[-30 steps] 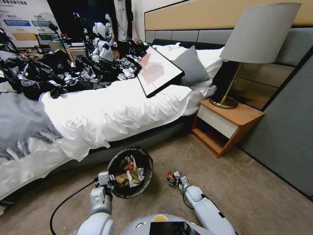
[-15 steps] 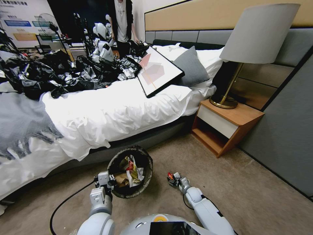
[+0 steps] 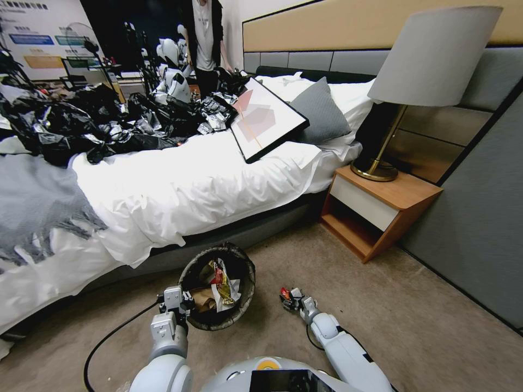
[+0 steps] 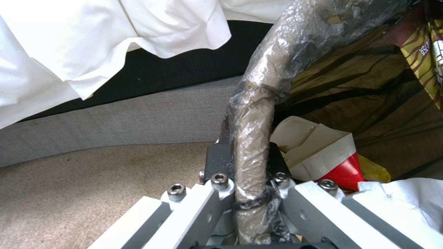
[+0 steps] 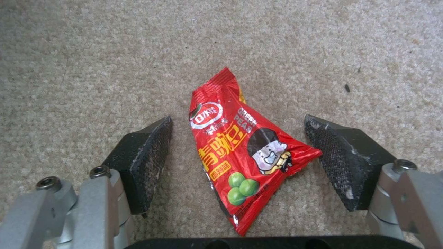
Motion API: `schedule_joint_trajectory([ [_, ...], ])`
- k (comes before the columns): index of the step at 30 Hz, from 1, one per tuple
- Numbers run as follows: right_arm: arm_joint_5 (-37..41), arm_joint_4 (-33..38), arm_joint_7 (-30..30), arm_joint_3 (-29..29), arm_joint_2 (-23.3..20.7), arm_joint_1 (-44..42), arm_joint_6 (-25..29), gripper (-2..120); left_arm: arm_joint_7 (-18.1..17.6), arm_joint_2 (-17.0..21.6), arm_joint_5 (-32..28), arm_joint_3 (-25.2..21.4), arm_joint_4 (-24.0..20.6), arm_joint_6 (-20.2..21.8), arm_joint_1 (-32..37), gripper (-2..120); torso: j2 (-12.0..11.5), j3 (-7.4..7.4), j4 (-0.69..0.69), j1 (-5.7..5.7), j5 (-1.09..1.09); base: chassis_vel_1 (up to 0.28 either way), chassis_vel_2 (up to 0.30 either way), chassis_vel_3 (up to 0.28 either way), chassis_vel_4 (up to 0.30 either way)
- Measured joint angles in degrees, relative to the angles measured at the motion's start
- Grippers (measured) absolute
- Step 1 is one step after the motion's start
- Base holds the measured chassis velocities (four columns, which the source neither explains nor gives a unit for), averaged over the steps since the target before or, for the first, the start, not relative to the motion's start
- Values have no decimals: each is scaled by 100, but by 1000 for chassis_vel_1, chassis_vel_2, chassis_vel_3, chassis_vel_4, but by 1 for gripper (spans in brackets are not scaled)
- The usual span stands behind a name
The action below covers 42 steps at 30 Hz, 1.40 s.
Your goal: Pick up the trash bin, then pick up the garbage from the floor and place it into the trash bin.
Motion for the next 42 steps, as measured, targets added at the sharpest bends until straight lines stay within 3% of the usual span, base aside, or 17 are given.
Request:
schedule_joint_trajectory([
  [9,-12,152,104,65,-48,-126,48,68,-12,-2,6,-2,33,-18,-10,0,-1,0,0,0,-2,0,0,0,0],
  [11,-15,237,145,100,-84,-195,48,59,-12,-2,8,-4,48,-23,-14,0,-1,1,-7,0,-11,0,0,0,0],
  [17,-16,325,146,125,-97,-301,104,42,-13,-7,10,6,65,-33,-30,0,-1,1,-2,0,-5,0,0,0,0],
  [22,-18,365,136,152,-114,-373,175,21,-13,-4,15,12,82,-52,-35,0,-1,1,-5,1,-5,0,0,0,0],
  [29,-22,336,132,150,-110,-340,189,0,-13,-2,18,16,82,-54,-48,0,-1,1,-5,0,-5,0,0,0,0],
  [42,-31,312,116,115,-106,-298,295,0,-12,-3,20,14,82,-81,-41,0,-1,1,-5,1,-3,0,0,0,0],
])
